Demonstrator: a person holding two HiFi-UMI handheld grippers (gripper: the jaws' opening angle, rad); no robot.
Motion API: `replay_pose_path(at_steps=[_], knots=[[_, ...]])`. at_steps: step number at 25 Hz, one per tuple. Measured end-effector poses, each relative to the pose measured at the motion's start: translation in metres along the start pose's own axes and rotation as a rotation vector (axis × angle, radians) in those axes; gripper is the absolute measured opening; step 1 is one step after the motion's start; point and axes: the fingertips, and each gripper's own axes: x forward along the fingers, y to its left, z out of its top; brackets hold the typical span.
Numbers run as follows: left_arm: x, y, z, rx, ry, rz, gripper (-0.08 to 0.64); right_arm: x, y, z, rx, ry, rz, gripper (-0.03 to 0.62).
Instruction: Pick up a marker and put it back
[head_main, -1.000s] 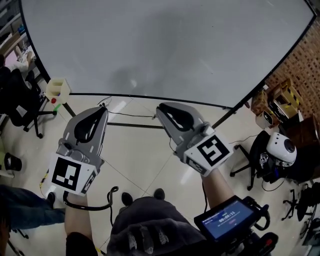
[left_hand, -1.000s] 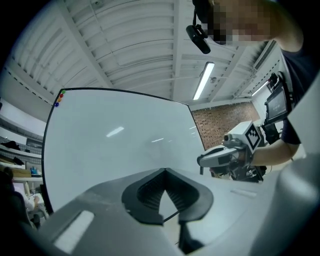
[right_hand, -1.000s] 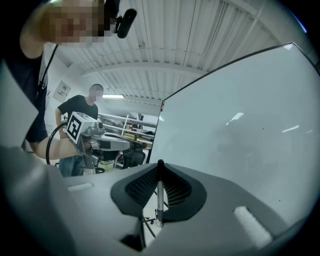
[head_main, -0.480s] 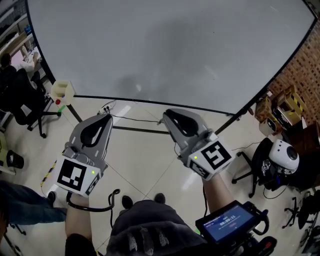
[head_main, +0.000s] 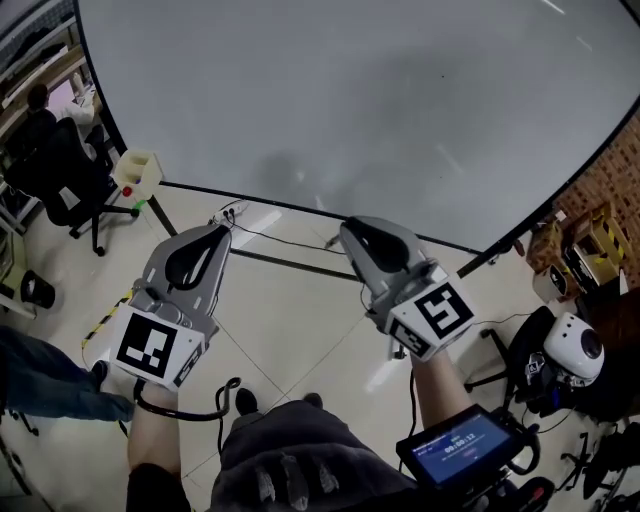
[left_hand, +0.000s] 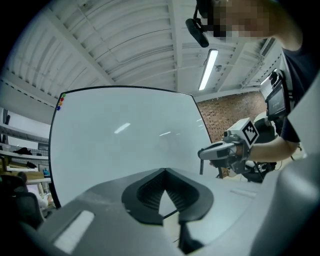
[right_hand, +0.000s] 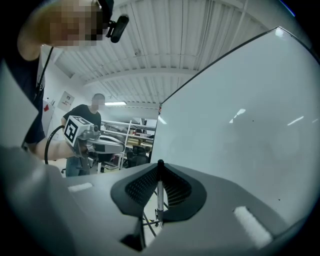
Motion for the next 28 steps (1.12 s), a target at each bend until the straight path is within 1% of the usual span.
replay_pose_path(at_steps=[3,6,9,12,18,24,28], knots=[[0.002,-0.008,0.002,0.009,0.011,0.026,0.006,-0.005,-0.007,-0.003,0.002,-0.004,0.03,0.029],[0.002,-0.005,0.0,0.012,0.02,0.044,0.006,0.0,-0.01,-0.006,0.01,-0.004,0.046,0.029],[-0.001,0.005,-0.004,0.016,0.028,0.056,0.006,0.011,-0.009,-0.006,0.011,-0.004,0.059,0.029],[-0.006,0.024,-0.009,0.009,0.019,0.074,0.006,0.028,-0.006,-0.003,-0.001,-0.001,0.065,0.029],[-0.03,0.09,-0.034,-0.019,-0.009,0.093,0.006,0.095,0.019,0.007,-0.045,0.01,0.072,0.029],[-0.058,0.176,-0.058,-0.01,-0.014,0.108,0.006,0.185,0.049,0.019,-0.063,-0.008,0.08,0.029],[-0.07,0.209,-0.072,-0.007,0.005,0.118,0.006,0.225,0.062,0.021,-0.061,-0.016,0.097,0.029]])
